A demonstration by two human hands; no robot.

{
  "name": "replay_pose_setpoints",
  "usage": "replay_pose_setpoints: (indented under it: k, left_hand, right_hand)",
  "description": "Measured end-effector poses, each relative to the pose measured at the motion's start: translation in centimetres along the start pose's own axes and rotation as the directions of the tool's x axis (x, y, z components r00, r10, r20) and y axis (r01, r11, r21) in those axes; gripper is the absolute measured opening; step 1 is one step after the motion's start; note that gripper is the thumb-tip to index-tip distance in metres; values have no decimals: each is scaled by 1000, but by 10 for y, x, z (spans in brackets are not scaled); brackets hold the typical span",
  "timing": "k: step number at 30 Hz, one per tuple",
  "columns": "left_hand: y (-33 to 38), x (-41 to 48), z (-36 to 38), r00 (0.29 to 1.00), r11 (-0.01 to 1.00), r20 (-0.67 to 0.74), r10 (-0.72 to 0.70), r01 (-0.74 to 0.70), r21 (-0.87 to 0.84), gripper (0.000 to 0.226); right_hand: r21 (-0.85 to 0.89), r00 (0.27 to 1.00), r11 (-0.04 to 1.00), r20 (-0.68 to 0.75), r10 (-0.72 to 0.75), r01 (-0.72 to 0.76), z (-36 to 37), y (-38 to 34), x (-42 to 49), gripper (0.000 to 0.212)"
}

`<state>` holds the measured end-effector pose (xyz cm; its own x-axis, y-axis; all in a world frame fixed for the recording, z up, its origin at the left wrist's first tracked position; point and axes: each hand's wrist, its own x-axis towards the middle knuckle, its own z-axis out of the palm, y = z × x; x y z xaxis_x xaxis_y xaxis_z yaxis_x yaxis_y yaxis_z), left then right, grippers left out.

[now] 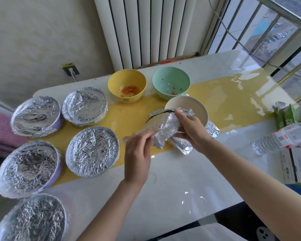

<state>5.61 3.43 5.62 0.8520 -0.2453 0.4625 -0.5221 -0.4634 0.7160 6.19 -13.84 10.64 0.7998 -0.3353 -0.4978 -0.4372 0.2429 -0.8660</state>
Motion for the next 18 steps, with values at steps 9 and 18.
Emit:
replay_pose_setpoints:
  k: [9, 18]
  left_hand:
    - [-2, 70, -32, 895, 921, -240, -376, 332, -205, 20]
    - [-30, 110, -48, 766, 717, -12, -643, 596, -362, 40]
  right_hand:
    - [-411, 964, 886, -56, -260, 215, 10, -17, 25, 76]
    - [-525, 960, 805, 109, -260, 277, 32, -36, 75, 30]
